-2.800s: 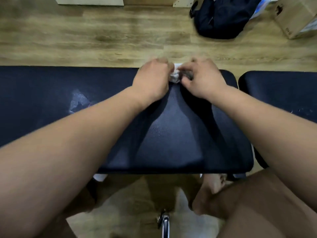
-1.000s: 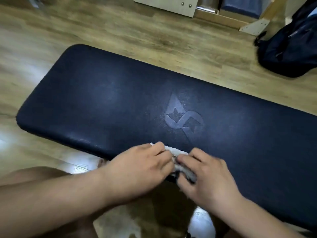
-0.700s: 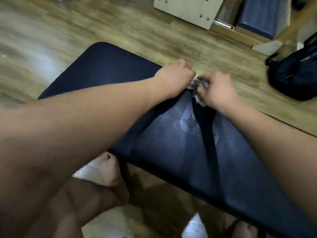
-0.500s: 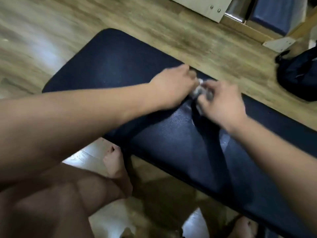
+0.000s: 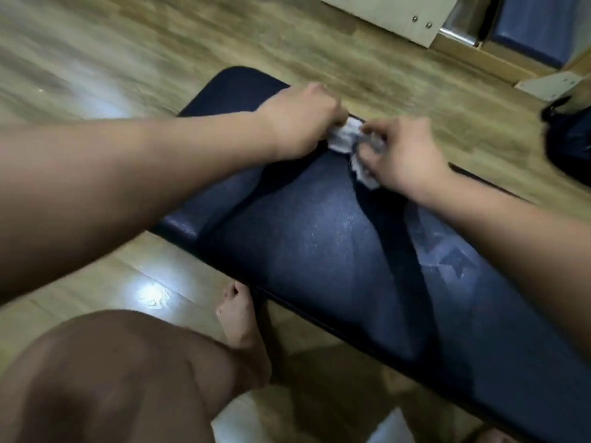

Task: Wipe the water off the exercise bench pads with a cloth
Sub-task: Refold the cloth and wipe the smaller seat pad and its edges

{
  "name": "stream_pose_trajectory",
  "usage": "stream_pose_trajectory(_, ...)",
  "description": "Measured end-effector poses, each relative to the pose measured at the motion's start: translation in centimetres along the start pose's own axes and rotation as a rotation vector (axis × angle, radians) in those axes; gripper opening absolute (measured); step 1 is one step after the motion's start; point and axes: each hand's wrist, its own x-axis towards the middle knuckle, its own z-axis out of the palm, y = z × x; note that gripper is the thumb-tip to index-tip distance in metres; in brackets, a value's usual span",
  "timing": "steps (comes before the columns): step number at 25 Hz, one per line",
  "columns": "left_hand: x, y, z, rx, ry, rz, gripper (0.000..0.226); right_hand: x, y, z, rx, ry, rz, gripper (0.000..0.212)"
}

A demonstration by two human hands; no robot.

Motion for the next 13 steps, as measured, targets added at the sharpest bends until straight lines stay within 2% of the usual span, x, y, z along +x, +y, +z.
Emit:
stream_pose_trajectory(2, 3.1, -1.6, 0.3, -0.006, 0.047, -0.16, 0.016, 4.6, -0.2, 0.3, 0.025, 0.033, 0.17, 0.033)
stream_pose_trajectory(4, 1.7, -1.7, 0.8, -0.035, 0.152, -0.13, 0.013, 4.0, -1.8, 0.6, 0.044, 0.068, 0.222, 0.031)
stream_pose_trajectory(7, -8.8, -1.2, 1.9, -0.056, 0.201, 0.06, 0.016, -4.4, -5.8, 1.8, 0.119, 0.007, -0.002, 0.032)
stream_pose_trajectory(10, -19.4, -0.7, 0.1, -0.127, 0.039, 0.198, 0.029, -11.3, -10.6, 2.7, 0.23, -0.126, -0.23, 0.031)
stream_pose_trajectory(11, -21.0, -0.6, -0.3, -0.133, -0.021, 0.212, 0.027, -12.2, -11.5, 3.0, 0.258, -0.178, -0.304, 0.03)
stream_pose_trajectory(13, -20.6, -0.9, -0.3, -0.09, -0.012, 0.218, 0.024, -10.8, -11.4, 3.6, 0.241, -0.185, -0.412, 0.03)
